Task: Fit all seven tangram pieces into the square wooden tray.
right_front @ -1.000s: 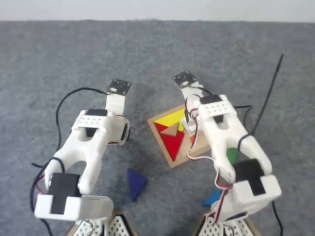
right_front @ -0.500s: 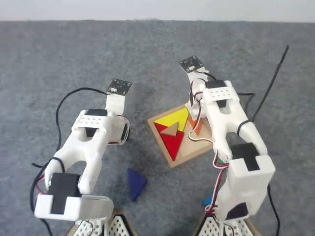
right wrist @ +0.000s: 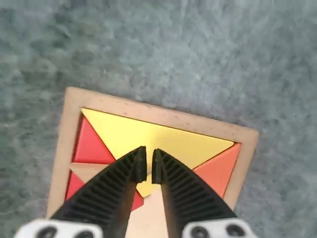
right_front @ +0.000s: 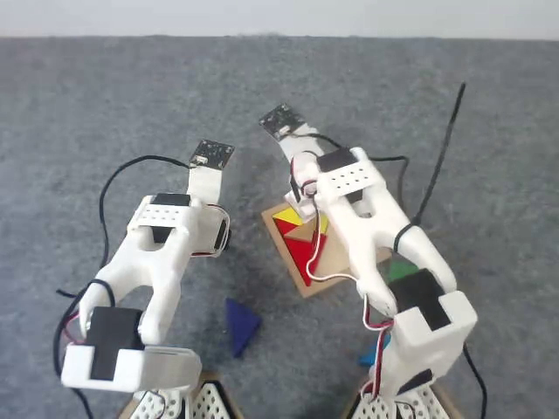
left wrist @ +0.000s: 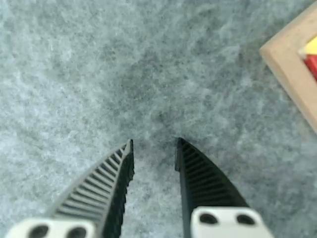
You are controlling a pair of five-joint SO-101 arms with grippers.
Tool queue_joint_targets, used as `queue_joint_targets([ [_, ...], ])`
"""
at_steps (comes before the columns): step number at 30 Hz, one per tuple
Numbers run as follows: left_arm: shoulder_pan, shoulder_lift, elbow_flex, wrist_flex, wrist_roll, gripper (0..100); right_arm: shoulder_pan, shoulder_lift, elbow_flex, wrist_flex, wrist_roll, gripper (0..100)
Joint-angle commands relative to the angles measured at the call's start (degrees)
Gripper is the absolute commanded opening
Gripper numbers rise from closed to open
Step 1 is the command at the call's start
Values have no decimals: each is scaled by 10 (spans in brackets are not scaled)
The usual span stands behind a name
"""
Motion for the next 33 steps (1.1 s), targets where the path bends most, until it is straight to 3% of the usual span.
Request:
queue_joint_targets([
  [1,7,1,-8,-11,-3,136,-6,6,-2,5,1,44],
  [11,7,1,-8,-11,-3,136,13,0,44,5,4,42],
  [19,7,1,-8,-12,-3,136,48,-103,158,-43,2,43],
  [25,7,1,-8,-12,-3,136,42,-169,164,-44,-11,44],
  [33,7,1,-8,-12,-3,136,42,-77,135,-52,-10,44],
])
